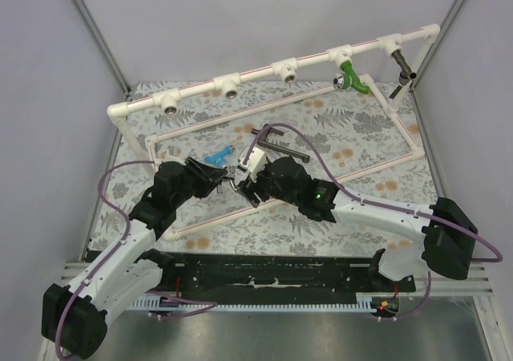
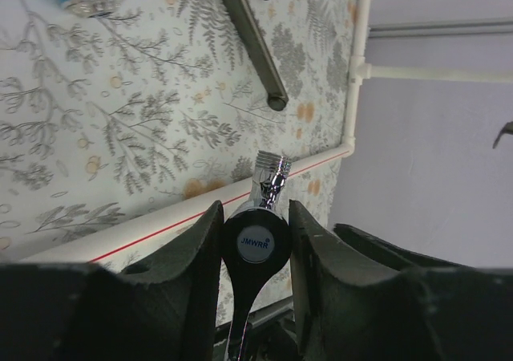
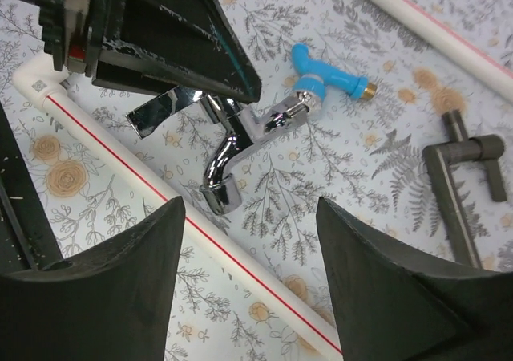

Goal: Install the water faucets

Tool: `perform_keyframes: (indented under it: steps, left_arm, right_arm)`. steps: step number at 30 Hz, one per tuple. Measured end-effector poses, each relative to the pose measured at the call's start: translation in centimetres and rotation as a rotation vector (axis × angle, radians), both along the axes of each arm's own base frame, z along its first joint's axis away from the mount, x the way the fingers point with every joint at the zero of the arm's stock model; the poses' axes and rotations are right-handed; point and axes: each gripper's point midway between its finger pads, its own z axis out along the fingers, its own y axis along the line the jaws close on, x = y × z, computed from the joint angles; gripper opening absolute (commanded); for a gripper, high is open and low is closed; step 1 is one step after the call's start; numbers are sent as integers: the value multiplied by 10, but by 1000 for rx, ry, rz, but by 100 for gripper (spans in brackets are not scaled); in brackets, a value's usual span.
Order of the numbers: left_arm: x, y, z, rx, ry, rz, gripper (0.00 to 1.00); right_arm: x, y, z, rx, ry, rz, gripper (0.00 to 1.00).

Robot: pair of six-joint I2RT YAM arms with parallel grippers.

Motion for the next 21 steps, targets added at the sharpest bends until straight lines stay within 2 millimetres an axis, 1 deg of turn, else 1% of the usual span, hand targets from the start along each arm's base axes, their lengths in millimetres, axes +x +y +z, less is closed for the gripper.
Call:
perform_keyframes:
  steps: [5,10,13,15,21]
  left_arm:
    - [-10,13,-11,44,96,54,2]
    - [-17,16,-13,25,165,83,2]
    - [-20,18,-11,5,190,104,2]
    - [-22,19,-8,-14,196,121,2]
    - [-25,21,2,-62,209,154,2]
  right_arm:
    - [-11,7,16,-36,-159,37,79]
    - [-22,20,17,-113,-304,82,80]
    - [-20,29,8,-160,-369,80,80]
    - [-18,34,-3,-202,-404,76,80]
    - [-5,40,-32,-296,-468,29,76]
